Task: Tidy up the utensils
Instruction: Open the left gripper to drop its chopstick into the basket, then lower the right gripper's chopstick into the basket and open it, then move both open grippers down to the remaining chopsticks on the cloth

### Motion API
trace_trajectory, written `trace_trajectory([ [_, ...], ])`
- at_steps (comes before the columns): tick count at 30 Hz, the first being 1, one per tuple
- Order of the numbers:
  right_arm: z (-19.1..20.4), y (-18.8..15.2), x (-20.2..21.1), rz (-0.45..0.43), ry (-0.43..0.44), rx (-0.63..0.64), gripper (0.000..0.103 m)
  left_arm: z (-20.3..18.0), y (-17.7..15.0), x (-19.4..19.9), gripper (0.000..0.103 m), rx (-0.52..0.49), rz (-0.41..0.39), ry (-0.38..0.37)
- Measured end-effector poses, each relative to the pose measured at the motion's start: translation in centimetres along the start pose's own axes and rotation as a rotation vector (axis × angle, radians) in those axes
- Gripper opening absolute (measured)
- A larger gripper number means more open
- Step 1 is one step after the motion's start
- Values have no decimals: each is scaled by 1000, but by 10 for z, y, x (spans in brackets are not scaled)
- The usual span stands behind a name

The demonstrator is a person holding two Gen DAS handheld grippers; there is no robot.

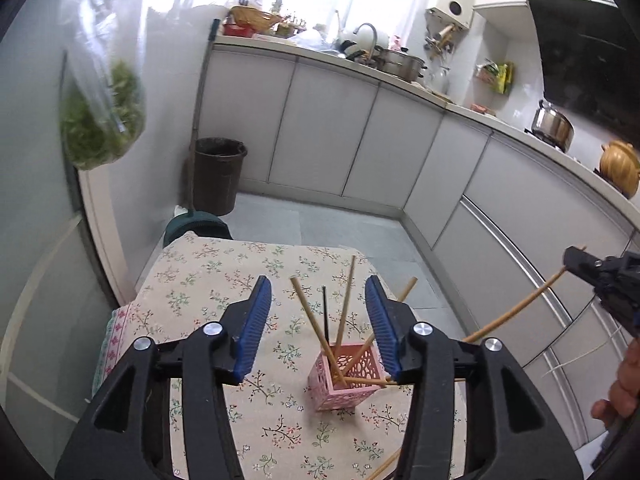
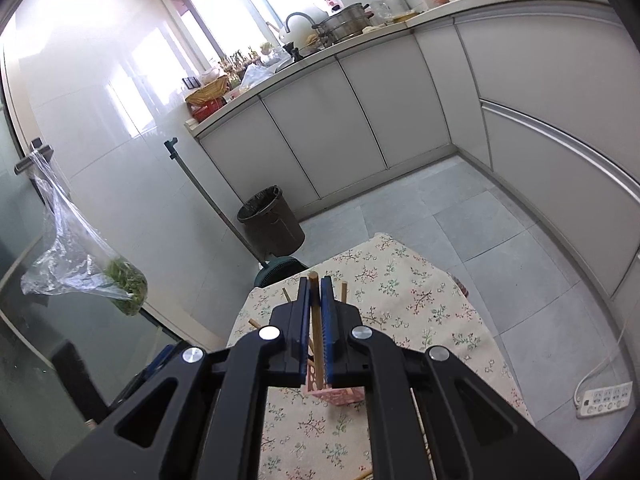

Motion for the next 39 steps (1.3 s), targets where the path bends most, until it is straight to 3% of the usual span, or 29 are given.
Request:
trace_trajectory([
  [9, 14, -28, -69, 8, -78, 127, 6, 15, -15, -15, 52, -11, 58, 27],
  [14, 20, -48, -89, 40, -68, 149, 10, 20, -22, -17, 53, -27, 74, 56],
  [15, 21, -50, -89, 40, -66, 152, 12, 20, -22, -16, 53, -27, 73, 53],
  [18, 25, -50, -81, 16, -67, 177, 30, 17, -20, -12, 55, -34, 60, 58],
  [22, 27, -50, -66, -11, -106, 240, 33, 8, -19, -4, 67, -61, 40, 70],
  [26, 26, -56, -48, -60, -167, 321, 45, -4, -20, 3, 73, -111, 16, 97],
  [28, 24, -60, -40, -69, -189, 340, 46, -9, -21, 7, 77, -136, 4, 106],
  [35, 5, -75, -17, -97, -253, 337, 71, -16, -31, 14, 87, -152, 9, 111],
  [39, -13, -88, -9, -83, -295, 323, 77, -22, -43, 14, 90, -168, 37, 106],
])
Point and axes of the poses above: each gripper's, at about its wrist camera, not at the fingertips, and x roughly against the way its jaws point, z to its left, y to its top, the point moved 10 cm from there along -x, roughly the way its jaws point, and after that the axes turned 6 degrees about -z, right-handed, at the moved point
